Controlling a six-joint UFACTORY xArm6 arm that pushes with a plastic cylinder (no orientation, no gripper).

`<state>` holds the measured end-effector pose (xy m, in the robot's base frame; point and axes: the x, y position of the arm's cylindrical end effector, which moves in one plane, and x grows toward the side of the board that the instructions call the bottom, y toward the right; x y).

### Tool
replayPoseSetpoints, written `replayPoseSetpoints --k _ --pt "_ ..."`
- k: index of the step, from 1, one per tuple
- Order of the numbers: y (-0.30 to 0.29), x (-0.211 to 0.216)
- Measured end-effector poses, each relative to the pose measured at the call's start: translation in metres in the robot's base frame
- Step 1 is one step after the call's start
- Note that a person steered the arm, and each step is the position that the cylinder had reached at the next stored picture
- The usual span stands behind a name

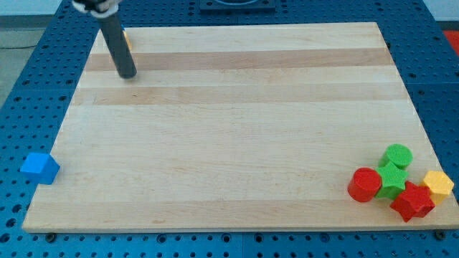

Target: Move the blue cube below the yellow heart

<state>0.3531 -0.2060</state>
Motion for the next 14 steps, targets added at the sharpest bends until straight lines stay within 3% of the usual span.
replayPoseSetpoints --k 3,4,6,9,12,14 --pt "0.001 0.223" --pt "-0.012 0.266" --pt "-0.098 0.255" --pt "-0.098 0.205" --pt "-0.082 0.105" --pt "-0.099 0.111"
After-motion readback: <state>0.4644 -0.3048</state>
